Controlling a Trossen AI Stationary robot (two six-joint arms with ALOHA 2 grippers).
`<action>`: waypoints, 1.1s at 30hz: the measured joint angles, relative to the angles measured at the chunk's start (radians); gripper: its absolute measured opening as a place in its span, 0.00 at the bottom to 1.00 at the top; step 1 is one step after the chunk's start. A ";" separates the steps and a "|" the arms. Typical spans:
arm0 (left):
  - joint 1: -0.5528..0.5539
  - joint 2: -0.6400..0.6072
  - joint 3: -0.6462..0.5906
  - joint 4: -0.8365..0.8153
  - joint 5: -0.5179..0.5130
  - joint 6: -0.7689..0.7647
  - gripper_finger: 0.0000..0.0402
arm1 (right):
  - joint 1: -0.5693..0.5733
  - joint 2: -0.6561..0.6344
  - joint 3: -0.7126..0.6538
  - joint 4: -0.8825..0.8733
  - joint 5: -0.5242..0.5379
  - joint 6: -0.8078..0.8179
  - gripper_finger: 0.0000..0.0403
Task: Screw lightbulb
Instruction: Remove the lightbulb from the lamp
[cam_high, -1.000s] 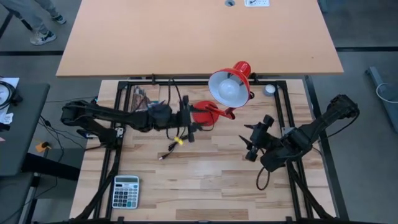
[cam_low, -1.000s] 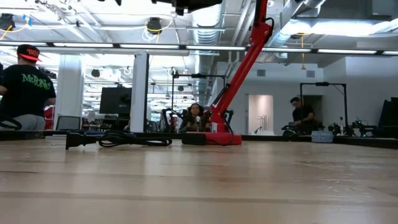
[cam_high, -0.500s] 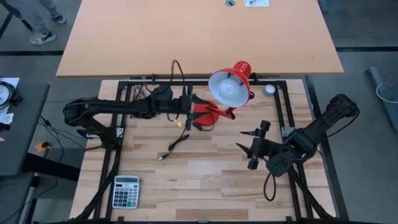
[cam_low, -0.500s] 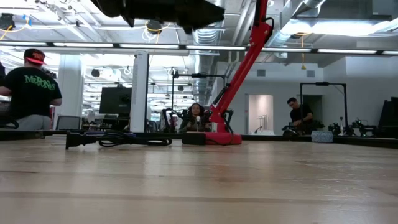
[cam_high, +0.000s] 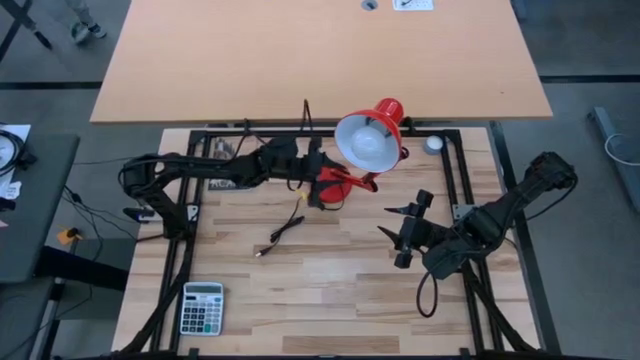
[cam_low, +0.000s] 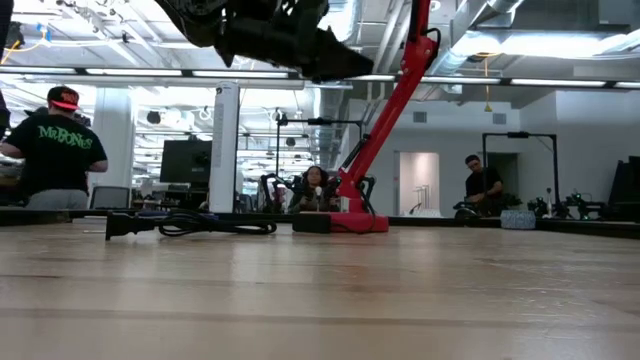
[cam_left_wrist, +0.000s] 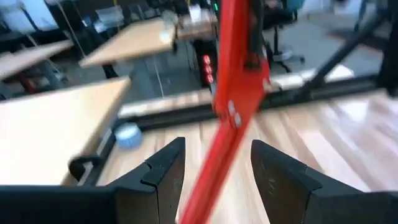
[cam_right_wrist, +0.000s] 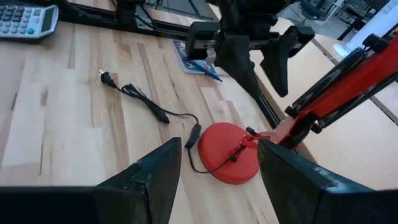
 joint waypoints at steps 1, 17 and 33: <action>0.001 0.000 0.000 -0.011 0.004 0.013 0.44 | -0.001 0.000 0.000 -0.003 -0.001 0.000 0.56; -0.114 0.111 -0.001 0.023 -0.406 0.100 0.57 | -0.016 0.000 0.000 -0.002 -0.002 0.018 0.56; -0.173 0.161 -0.002 0.098 -0.490 0.101 0.59 | -0.022 0.000 -0.001 -0.016 -0.002 0.026 0.56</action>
